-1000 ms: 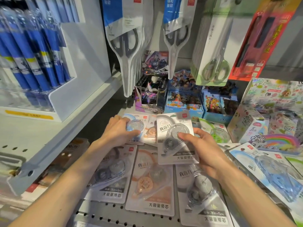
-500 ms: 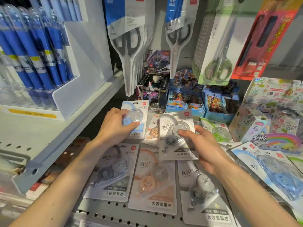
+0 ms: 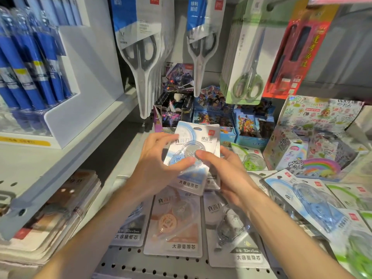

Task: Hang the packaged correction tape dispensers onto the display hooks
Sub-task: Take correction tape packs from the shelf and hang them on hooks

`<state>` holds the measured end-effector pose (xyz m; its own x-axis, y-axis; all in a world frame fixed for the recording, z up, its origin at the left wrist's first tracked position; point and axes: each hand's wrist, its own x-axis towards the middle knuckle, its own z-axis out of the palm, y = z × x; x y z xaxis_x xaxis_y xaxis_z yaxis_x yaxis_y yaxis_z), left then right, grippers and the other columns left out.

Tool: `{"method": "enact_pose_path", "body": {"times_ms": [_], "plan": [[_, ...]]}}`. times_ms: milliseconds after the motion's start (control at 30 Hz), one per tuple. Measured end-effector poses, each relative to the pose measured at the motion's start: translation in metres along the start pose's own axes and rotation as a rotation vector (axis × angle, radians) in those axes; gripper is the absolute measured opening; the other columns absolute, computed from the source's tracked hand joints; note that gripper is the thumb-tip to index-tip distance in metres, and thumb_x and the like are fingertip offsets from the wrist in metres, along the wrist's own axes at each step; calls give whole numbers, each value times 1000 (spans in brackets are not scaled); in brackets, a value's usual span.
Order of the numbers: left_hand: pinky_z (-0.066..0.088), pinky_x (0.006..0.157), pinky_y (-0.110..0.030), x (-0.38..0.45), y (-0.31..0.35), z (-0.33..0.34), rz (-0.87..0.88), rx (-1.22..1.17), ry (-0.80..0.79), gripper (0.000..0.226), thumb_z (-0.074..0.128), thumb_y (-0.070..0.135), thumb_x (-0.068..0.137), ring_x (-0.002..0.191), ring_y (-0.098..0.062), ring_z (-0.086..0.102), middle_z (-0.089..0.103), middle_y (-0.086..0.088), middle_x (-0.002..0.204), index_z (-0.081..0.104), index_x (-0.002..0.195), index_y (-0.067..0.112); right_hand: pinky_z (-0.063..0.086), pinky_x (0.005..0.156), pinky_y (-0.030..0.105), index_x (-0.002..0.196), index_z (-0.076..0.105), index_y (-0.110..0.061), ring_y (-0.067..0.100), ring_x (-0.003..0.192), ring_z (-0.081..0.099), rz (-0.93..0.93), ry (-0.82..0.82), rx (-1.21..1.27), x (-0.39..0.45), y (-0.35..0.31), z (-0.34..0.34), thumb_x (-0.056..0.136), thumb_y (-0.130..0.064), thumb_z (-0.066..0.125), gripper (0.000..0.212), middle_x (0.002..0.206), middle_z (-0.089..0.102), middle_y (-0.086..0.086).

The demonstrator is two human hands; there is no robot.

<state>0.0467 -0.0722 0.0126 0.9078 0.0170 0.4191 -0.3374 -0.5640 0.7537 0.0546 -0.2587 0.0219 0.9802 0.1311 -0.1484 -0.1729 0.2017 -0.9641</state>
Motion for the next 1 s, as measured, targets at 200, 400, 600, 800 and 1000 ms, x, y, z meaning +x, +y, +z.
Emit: {"method": "enact_pose_path", "body": {"times_ms": [200, 400, 600, 800, 1000], "plan": [[62, 76, -29, -6, 21, 6, -366, -601, -141, 46, 86, 16, 79, 93, -16, 78, 79, -6, 110, 65, 120, 10, 66, 73, 44, 129, 65, -9, 31, 96, 79, -57, -60, 58, -29, -16, -18, 83, -6, 80, 48, 112, 80, 16], [61, 63, -26, -28, 66, 6, -323, -827, -141, 49, 82, 23, 70, 86, -21, 80, 82, -1, 99, 65, 114, 12, 65, 73, 43, 127, 68, -7, 35, 99, 79, -189, -13, 60, -74, -29, -57, 76, -9, 80, 52, 115, 79, 18], [59, 63, -19, -46, 122, 12, -155, -819, -100, 49, 82, 24, 71, 89, -15, 79, 81, 3, 101, 63, 115, 14, 59, 92, 50, 118, 73, -20, 29, 97, 79, -356, 144, -95, -123, -56, -102, 72, -22, 90, 50, 112, 81, 9], [61, 72, -30, -55, 177, 43, -19, -707, -41, 54, 89, 33, 64, 92, -18, 78, 81, 2, 101, 67, 111, 17, 58, 94, 62, 113, 75, -31, 43, 102, 75, -474, 215, -151, -170, -84, -156, 64, -38, 86, 50, 108, 82, 9], [60, 69, -21, -64, 241, 92, 83, -651, 53, 50, 86, 34, 66, 89, -12, 78, 81, 6, 100, 67, 109, 19, 58, 91, 37, 114, 74, -35, 17, 103, 78, -594, 199, -222, -203, -114, -233, 64, -41, 86, 51, 110, 82, -2]]}}
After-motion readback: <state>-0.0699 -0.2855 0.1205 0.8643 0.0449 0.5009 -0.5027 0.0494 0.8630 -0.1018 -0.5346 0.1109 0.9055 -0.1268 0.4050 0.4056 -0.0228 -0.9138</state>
